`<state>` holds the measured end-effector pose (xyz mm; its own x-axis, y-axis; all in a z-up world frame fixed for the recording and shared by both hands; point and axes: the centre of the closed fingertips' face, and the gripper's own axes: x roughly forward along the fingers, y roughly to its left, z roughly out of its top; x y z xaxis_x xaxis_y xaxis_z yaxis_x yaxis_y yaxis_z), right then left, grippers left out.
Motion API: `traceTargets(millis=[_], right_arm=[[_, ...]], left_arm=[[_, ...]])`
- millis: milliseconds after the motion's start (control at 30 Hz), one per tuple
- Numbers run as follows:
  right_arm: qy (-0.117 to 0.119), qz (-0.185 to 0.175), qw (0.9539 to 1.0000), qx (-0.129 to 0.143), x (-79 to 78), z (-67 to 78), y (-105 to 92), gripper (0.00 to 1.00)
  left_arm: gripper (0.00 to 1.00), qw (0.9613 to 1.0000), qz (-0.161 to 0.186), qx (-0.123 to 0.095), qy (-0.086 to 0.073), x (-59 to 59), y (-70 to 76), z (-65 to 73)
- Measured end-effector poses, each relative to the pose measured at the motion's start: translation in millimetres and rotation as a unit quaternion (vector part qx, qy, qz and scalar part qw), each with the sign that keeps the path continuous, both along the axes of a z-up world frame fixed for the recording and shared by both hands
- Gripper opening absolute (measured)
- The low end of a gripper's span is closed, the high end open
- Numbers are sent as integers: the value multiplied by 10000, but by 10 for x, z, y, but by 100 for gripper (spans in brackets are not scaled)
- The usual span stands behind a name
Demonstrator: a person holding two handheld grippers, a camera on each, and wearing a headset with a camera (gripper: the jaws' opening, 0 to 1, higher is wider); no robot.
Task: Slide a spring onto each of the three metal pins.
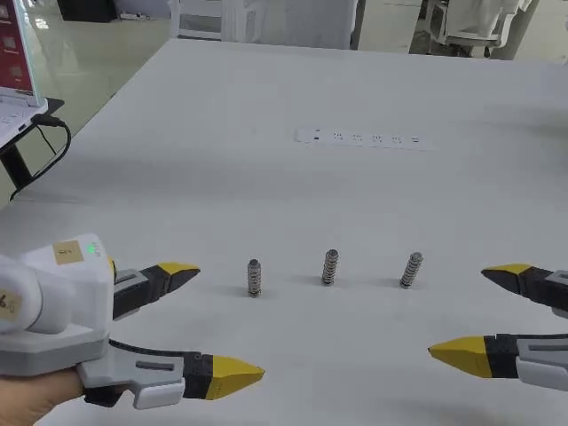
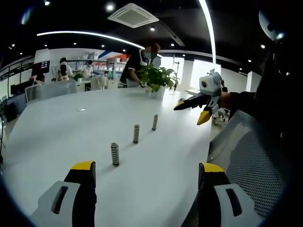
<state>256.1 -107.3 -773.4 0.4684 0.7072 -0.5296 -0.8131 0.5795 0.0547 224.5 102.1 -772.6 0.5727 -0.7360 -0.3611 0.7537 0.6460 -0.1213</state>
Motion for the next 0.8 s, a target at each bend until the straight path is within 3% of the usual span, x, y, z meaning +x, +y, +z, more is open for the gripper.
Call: traceTargets(millis=[800], right_arm=[[39,-24,10000,-10,-5,-25,-12,85]], left_arm=[[87,10000,77,36,46,47,41,-62]])
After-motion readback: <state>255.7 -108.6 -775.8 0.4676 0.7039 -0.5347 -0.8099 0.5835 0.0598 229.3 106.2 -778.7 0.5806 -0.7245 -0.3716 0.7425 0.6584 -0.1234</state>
